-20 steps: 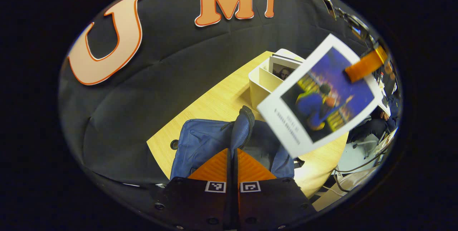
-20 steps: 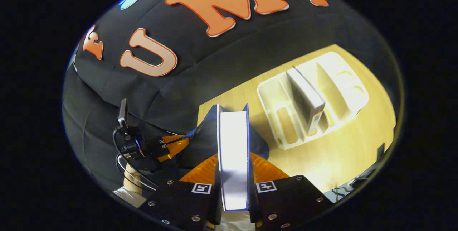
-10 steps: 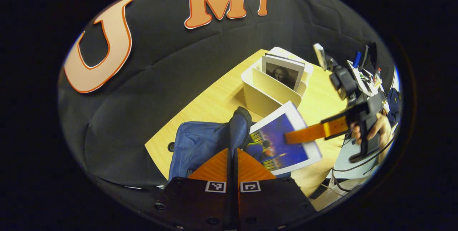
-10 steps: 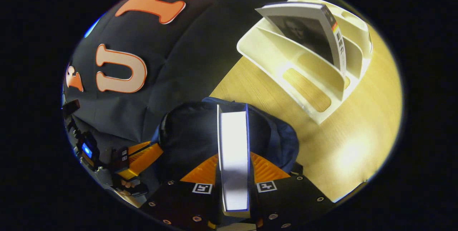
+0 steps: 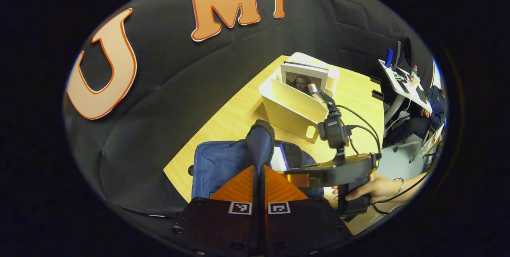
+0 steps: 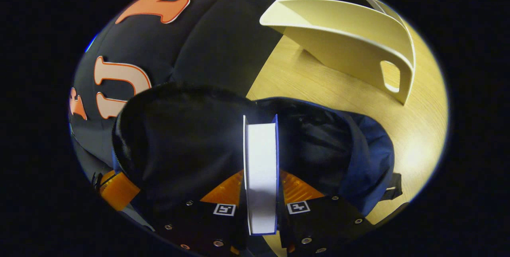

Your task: Open the schoolbag, grab two books from the bookshelf and put them into the schoolbag.

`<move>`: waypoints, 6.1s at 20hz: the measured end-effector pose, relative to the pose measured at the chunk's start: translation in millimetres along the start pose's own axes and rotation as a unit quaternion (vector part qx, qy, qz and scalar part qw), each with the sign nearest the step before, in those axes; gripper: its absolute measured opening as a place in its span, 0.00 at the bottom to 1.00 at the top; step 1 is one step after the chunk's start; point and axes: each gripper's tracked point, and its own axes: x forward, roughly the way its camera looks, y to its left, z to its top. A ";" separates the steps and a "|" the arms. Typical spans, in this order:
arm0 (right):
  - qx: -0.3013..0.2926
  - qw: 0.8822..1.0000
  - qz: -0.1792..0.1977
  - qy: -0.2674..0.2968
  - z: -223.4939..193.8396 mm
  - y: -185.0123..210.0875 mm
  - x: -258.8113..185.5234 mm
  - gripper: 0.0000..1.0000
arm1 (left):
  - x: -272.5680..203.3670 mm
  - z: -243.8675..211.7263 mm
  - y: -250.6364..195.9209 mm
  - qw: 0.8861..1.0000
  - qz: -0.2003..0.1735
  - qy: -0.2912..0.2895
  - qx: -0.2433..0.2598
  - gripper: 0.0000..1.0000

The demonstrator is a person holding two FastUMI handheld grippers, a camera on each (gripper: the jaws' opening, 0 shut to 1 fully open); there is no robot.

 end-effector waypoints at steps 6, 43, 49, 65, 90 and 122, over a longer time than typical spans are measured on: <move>-0.063 0.996 -0.063 0.013 16.3 -20.4 -19.4 0.80 | 4.7 -5.2 8.9 1.000 -0.008 -0.003 -0.013 0.01; -0.395 0.864 -0.281 0.135 319.4 -36.2 -164.6 0.98 | 30.7 -33.6 6.1 0.997 -0.027 0.006 -0.077 0.01; -0.398 0.840 -0.316 0.191 318.3 -70.6 -128.3 0.98 | 34.4 -37.7 7.2 0.996 -0.027 0.015 -0.087 0.01; -0.395 0.820 -0.347 0.227 308.5 -101.6 -113.3 0.34 | 38.5 -41.6 9.2 0.995 -0.029 0.027 -0.089 0.01; -0.378 0.908 -0.173 0.056 245.6 37.6 -282.8 0.32 | 18.2 -47.9 14.6 0.997 -0.015 0.010 -0.076 0.01; -0.023 0.995 0.097 0.032 -7.6 -11.7 -7.3 0.30 | -24.4 -20.7 -27.5 1.000 -0.010 0.001 -0.015 0.01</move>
